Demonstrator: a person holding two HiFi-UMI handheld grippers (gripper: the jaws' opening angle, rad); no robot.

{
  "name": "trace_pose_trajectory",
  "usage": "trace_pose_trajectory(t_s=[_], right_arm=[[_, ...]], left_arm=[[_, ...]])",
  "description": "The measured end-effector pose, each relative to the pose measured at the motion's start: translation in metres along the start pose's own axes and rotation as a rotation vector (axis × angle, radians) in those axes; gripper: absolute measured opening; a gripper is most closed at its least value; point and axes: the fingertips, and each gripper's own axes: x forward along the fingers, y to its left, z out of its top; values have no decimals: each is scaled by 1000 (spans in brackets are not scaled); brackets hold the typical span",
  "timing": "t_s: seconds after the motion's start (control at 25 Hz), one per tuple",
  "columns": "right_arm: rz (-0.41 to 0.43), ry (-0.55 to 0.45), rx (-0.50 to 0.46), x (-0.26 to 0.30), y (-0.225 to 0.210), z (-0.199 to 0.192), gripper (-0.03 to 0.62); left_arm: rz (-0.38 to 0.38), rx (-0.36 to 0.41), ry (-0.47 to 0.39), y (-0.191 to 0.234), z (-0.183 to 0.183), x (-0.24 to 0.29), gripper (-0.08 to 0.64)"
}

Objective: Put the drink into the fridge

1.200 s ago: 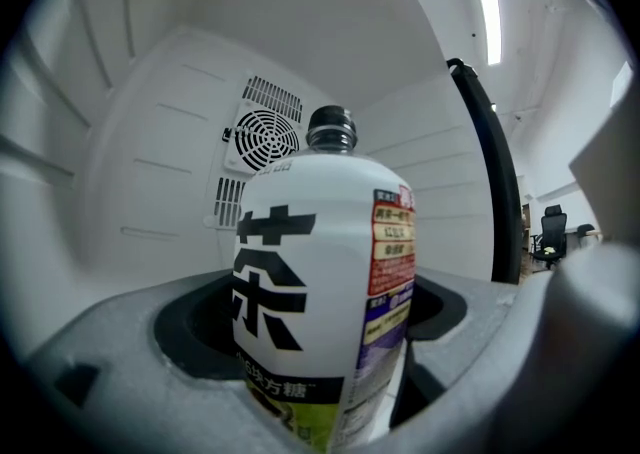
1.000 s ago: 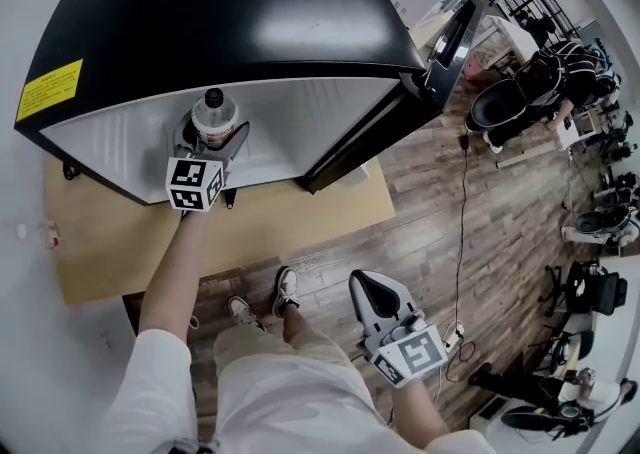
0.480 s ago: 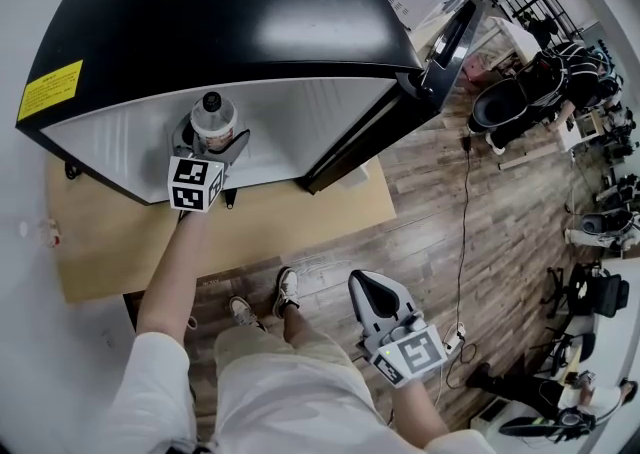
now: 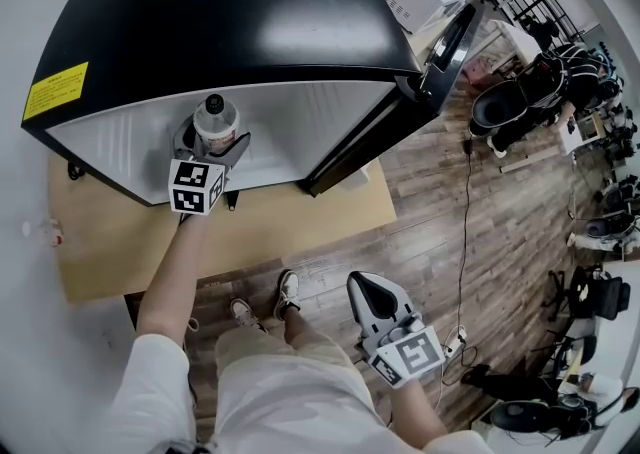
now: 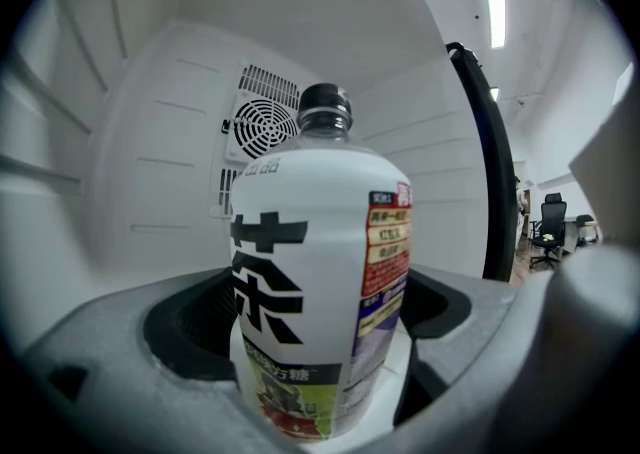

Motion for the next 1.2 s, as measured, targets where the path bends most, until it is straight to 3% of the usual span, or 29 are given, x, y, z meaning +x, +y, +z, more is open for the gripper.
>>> trace_pose_trajectory(t_s=[0.6, 1.2], right_arm=[[-15, -36, 7, -7, 9, 5, 3], [14, -78, 14, -8, 27, 7, 3]], left_arm=[[-12, 12, -4, -8, 7, -12, 480], [35, -2, 17, -2, 4, -44, 479]])
